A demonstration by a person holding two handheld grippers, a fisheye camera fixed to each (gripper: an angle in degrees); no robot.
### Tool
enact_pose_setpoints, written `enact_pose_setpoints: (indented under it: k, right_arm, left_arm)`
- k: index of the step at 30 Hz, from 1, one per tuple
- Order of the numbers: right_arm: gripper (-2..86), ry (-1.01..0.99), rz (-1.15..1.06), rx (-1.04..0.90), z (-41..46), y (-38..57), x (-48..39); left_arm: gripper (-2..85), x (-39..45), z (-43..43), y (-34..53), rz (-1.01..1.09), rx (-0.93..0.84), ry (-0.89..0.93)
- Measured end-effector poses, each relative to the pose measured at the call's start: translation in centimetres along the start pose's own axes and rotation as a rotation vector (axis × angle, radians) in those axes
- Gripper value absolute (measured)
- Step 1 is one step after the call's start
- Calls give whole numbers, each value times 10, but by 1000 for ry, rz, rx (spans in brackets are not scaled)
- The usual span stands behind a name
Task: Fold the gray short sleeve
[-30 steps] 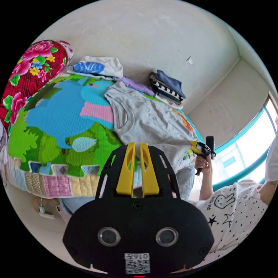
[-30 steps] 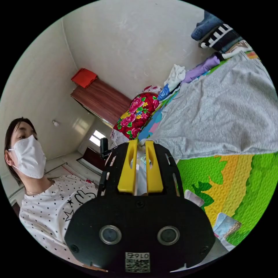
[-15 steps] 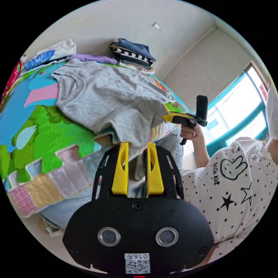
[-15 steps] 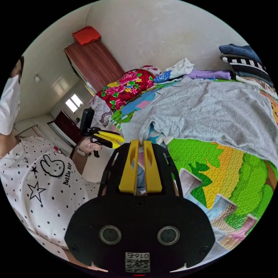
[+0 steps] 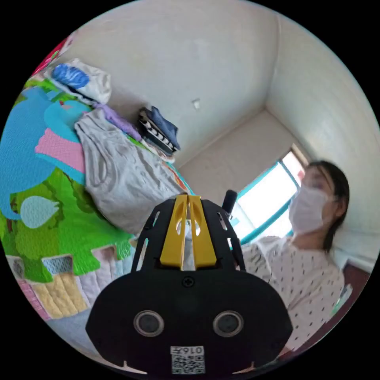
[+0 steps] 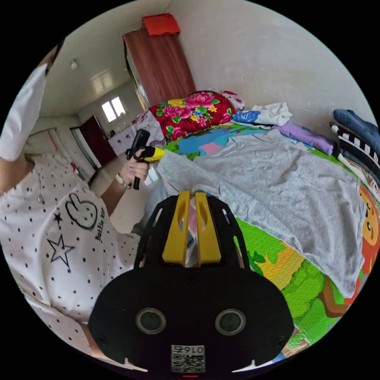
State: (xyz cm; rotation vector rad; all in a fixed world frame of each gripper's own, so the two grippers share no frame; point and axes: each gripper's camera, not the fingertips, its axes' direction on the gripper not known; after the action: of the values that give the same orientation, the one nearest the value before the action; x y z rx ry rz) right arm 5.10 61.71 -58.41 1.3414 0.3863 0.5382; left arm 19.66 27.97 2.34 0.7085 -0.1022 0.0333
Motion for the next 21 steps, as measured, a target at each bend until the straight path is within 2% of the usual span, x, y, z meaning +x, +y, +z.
enact_pose_setpoints:
  k: [3, 5, 7, 9, 11, 15, 17, 21]
  right_arm:
    - [63, -107, 311, 205, -15, -27, 45]
    - [85, -117, 383, 251, -17, -34, 62]
    - [88, -9, 406, 266, -19, -31, 57]
    - [89, 136, 396, 298, -26, -24, 44]
    - [92, 296, 308, 299, -31, -16, 21]
    - [92, 368, 148, 138, -20, -24, -4]
    - [94, 385, 78, 50, -4, -33, -17]
    - [97, 399, 31, -8, 16, -48, -31]
  left_arm:
    - [-9, -25, -16, -16, -242, 221, -47]
    - [-9, -23, -15, -20, -206, 230, -82]
    - [-7, -16, -14, -19, -147, 204, -174]
    - [-3, -3, -10, -13, -47, 133, -334]
    - [11, 2, -2, -6, 2, 39, -415]
    - [46, 8, 19, 18, 90, -136, -459]
    - [52, 13, 24, 30, 118, -166, -487]
    - [58, 24, 25, 50, 176, -188, -508]
